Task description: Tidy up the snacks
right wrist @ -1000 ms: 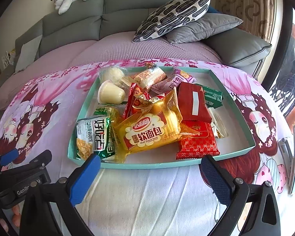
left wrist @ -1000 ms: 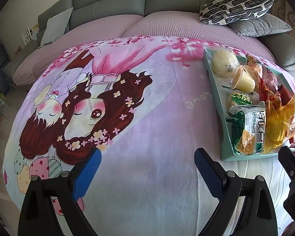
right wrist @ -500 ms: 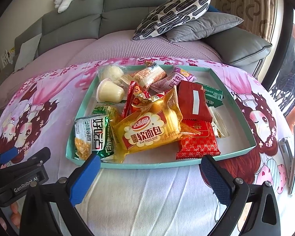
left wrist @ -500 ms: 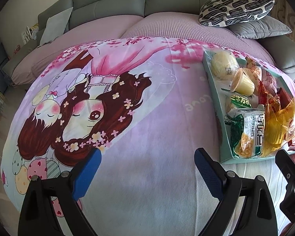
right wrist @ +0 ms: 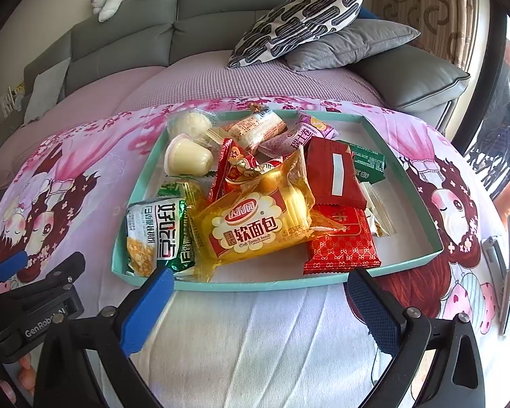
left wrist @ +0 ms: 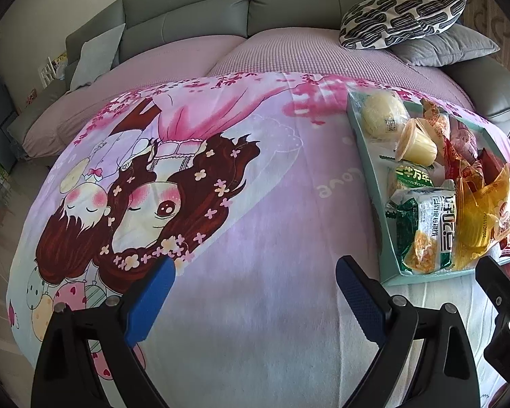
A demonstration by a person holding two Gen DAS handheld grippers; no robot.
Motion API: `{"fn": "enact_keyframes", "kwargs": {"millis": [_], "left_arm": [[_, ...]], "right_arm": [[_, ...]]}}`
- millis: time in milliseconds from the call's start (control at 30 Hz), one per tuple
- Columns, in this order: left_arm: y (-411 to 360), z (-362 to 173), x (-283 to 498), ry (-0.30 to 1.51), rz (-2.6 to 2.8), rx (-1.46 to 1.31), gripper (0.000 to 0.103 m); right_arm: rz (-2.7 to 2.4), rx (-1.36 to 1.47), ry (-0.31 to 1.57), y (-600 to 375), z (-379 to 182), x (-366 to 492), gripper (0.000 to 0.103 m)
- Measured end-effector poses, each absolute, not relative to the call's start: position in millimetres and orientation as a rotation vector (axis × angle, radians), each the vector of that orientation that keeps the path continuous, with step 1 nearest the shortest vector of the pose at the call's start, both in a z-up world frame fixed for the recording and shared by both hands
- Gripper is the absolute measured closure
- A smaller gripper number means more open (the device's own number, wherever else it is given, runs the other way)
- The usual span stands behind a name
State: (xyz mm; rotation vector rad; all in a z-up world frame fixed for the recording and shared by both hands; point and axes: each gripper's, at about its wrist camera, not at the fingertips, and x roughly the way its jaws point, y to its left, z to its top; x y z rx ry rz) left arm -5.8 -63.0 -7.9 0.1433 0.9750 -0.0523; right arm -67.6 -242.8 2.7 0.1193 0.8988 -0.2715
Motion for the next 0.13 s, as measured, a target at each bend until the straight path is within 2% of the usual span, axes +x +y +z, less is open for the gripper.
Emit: {"fn": "enact_keyframes", "kwargs": {"millis": [133], "left_arm": [[-62.0,-8.7,-4.2,0.987,-0.064,0.127,0.007]], "right_arm": [[-0.272,0.119,0.901,-243.0,1.7,-67.7,0.0]]}}
